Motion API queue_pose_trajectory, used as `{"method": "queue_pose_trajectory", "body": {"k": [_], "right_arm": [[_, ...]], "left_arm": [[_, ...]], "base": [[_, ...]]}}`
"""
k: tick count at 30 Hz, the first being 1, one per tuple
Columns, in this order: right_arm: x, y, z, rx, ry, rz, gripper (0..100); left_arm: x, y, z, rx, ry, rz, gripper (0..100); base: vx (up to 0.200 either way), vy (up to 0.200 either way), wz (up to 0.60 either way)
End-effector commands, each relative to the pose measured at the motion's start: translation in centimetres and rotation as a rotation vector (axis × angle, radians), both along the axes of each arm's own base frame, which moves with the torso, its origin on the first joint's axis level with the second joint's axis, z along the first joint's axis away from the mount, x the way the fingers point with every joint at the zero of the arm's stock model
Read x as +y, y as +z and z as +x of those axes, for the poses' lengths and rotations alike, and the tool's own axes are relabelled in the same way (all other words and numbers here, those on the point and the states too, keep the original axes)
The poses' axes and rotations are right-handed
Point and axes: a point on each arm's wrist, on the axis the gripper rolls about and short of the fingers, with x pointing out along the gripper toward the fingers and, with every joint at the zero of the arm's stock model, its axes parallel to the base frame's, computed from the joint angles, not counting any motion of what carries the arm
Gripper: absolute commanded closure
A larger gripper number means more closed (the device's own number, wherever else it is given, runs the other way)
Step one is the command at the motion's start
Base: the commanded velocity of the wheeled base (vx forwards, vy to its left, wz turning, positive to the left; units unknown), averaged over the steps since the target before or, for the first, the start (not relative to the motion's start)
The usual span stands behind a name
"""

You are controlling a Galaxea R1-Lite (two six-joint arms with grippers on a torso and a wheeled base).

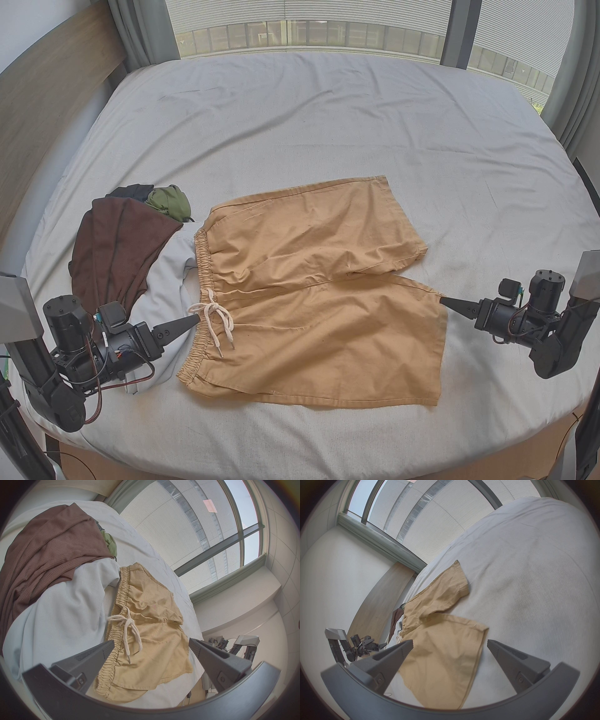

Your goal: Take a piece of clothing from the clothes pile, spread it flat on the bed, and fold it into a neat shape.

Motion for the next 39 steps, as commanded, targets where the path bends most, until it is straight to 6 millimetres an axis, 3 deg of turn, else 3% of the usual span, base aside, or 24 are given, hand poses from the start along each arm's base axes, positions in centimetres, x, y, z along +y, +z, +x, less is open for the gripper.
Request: {"method": "queue_pose_trajectory", "body": {"k": [1,14,27,28,39], "right_arm": [[-0.6,-0.8,1.4,0.001,-0.017,0.000,0],[-0.3,-3.3,3.8,0.054,-0.012,0.000,0],[1.7,-3.4,4.4,0.037,0.022,-0.007,0],[1.7,-3.4,4.4,0.037,0.024,-0.007,100],[1.8,-1.8,5.5,-0.034,0.025,-0.007,100]], "left_arm": [[-0.1,-0.4,0.1,0.013,-0.001,0.002,0],[-0.2,-0.8,0.2,0.032,-0.006,0.005,0],[-0.3,-1.2,0.2,0.042,-0.010,0.009,0],[-0.3,-1.1,0.3,0.040,-0.010,0.008,0],[-0.4,-1.3,0.2,0.048,-0.013,0.009,0]], "base": [[0.000,0.000,0.00],[0.000,0.000,0.00],[0.000,0.000,0.00],[0.000,0.000,0.00],[0.000,0.000,0.00]]}}
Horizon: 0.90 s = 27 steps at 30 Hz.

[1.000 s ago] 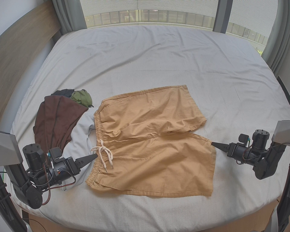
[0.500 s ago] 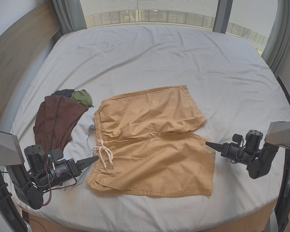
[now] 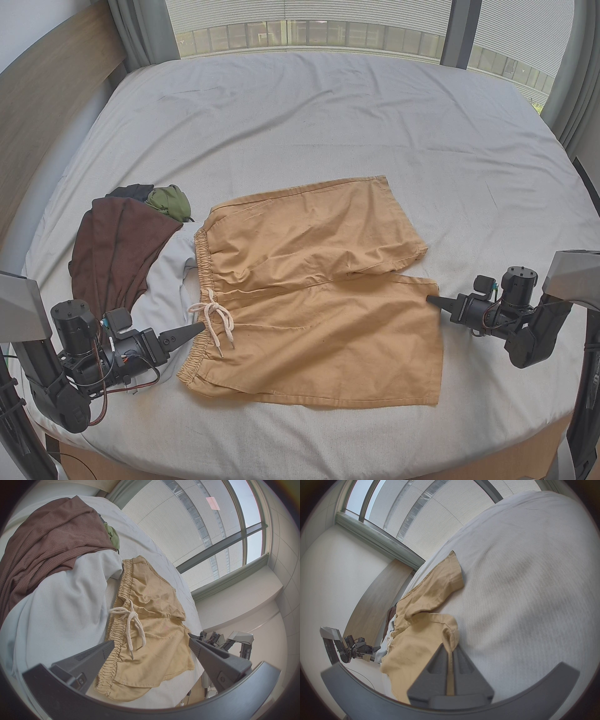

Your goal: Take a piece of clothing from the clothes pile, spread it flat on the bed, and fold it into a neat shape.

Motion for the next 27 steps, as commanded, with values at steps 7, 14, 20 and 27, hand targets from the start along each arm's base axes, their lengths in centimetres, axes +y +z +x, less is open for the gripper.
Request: {"method": "queue_pose_trajectory", "body": {"k": [7,14,20,27], "right_arm": [[0.6,2.4,2.0,-0.060,-0.011,-0.006,100],[1.3,3.1,3.2,-0.060,-0.003,-0.008,100],[1.3,3.5,3.9,-0.059,-0.006,-0.008,100],[1.0,3.7,4.2,-0.065,-0.014,-0.007,100]], "left_arm": [[-0.2,-0.3,0.0,0.012,-0.008,0.003,0],[-0.2,-0.4,-0.1,0.021,-0.006,0.003,0],[-0.2,-0.8,0.0,0.032,-0.004,0.006,0],[-0.2,-0.7,0.1,0.028,-0.005,0.004,0]], "base": [[0.000,0.000,0.00],[0.000,0.000,0.00],[0.000,0.000,0.00],[0.000,0.000,0.00]]}}
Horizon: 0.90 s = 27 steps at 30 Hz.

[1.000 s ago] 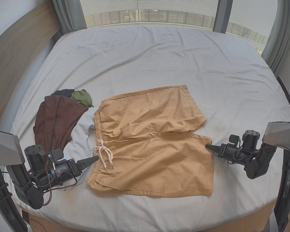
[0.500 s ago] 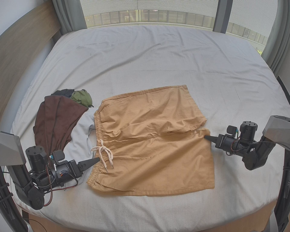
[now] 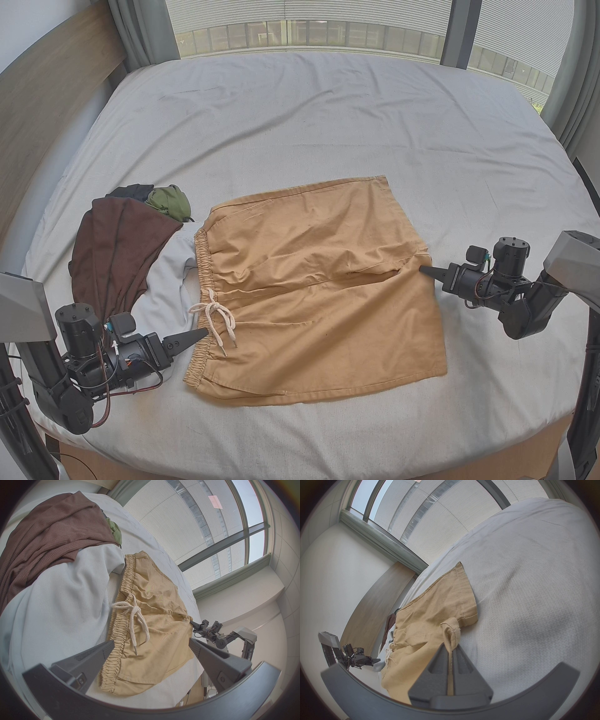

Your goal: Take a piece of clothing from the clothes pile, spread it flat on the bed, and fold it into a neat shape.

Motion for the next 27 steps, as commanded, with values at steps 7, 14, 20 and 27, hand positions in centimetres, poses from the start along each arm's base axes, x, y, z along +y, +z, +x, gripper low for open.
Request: {"method": "queue_pose_trajectory", "body": {"k": [7,14,20,27], "right_arm": [[-0.7,0.2,0.0,-0.005,-0.057,-0.010,0],[-1.1,2.7,-3.2,-0.033,-0.068,-0.012,0],[1.4,3.8,-8.2,-0.044,0.016,-0.019,0],[3.7,3.8,-11.1,-0.046,0.096,-0.021,0]], "left_arm": [[0.0,-0.2,-0.1,0.012,-0.002,0.000,0],[0.2,-0.4,-0.6,0.031,0.001,0.007,0],[1.1,-1.4,-0.8,0.037,0.013,0.064,0],[1.3,-3.5,-1.7,0.096,-0.022,0.143,0]], "base": [[0.000,0.000,0.00],[0.000,0.000,0.00],[0.000,0.000,0.00],[0.000,0.000,0.00]]}}
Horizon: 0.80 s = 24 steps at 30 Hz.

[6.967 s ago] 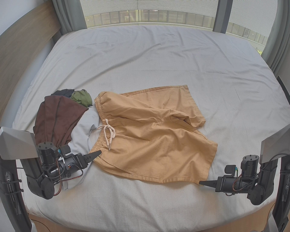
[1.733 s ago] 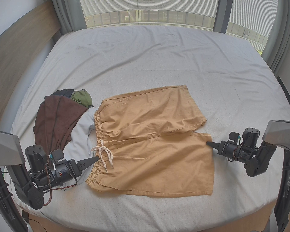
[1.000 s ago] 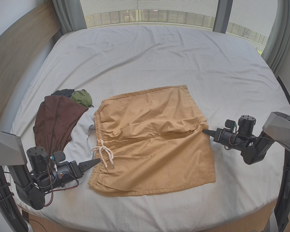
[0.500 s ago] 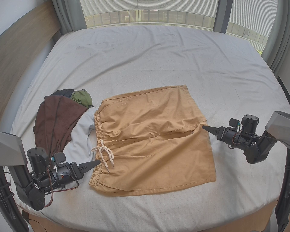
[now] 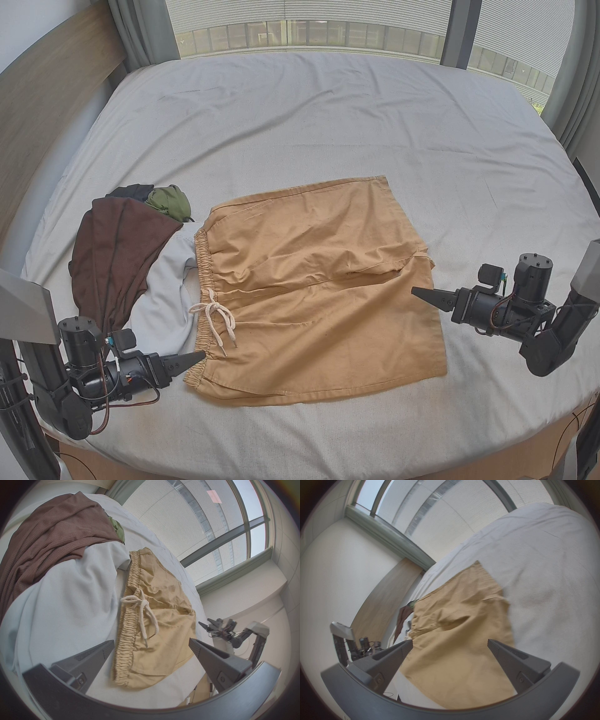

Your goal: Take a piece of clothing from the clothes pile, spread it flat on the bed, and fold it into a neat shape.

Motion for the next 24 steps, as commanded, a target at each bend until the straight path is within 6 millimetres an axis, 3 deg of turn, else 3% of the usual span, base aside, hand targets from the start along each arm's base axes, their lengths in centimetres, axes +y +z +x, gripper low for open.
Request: {"method": "queue_pose_trajectory", "body": {"k": [1,7,24], "right_arm": [[1.0,1.3,-1.9,-0.040,0.040,0.003,0],[0.8,1.0,-2.1,-0.024,0.033,0.000,0],[0.7,0.6,-2.5,-0.004,0.034,-0.004,0]], "left_arm": [[0.3,-1.6,-0.8,0.083,-0.002,0.017,0],[0.1,-1.9,-1.5,0.117,-0.013,0.016,0],[-0.8,-2.5,-0.5,0.130,-0.032,-0.006,0]], "base": [[0.000,0.000,0.00],[0.000,0.000,0.00],[0.000,0.000,0.00]]}}
